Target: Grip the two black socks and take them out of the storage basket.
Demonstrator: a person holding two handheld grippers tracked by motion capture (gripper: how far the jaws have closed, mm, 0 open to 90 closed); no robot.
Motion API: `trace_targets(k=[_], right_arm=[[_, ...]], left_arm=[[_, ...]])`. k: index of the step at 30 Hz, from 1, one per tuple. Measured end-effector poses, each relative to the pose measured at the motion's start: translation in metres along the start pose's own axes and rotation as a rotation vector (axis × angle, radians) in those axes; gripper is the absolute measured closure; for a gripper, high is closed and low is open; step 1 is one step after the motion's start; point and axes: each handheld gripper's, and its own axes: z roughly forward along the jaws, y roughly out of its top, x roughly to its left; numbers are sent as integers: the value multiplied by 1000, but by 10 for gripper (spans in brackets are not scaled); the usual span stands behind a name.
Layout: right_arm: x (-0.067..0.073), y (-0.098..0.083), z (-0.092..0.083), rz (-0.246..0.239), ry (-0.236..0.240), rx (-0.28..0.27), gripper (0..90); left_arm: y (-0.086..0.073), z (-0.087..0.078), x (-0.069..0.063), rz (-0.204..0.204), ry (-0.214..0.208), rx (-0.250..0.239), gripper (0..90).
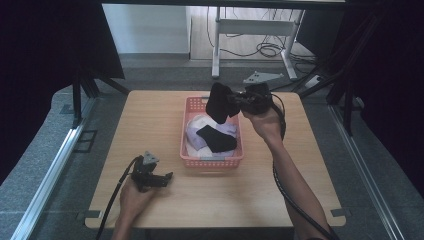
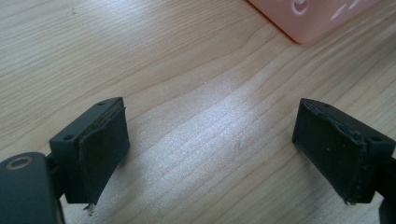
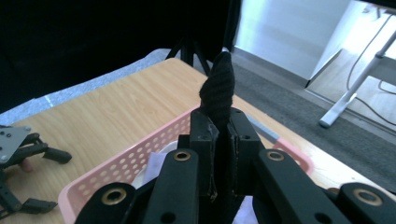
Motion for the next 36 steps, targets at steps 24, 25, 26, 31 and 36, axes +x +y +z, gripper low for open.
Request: trace_targets(k=[24, 25, 26, 31, 36], right_arm=[[-59, -28, -69, 99, -172, -37, 834], [-59, -29, -70, 100, -176, -35, 833], [-63, -34, -75, 105, -189, -31, 833], [-69, -43, -82, 124, -200, -27, 833], [-75, -58, -89, 149, -209, -14, 833]], left_arm=[[0, 0, 0, -1, 1, -3, 103], [0, 0, 0, -2, 0, -3, 103], [0, 0, 0, -1, 0, -2, 103], [0, 0, 0, -1, 1, -3, 103], [0, 0, 0, -1, 1, -3, 103]])
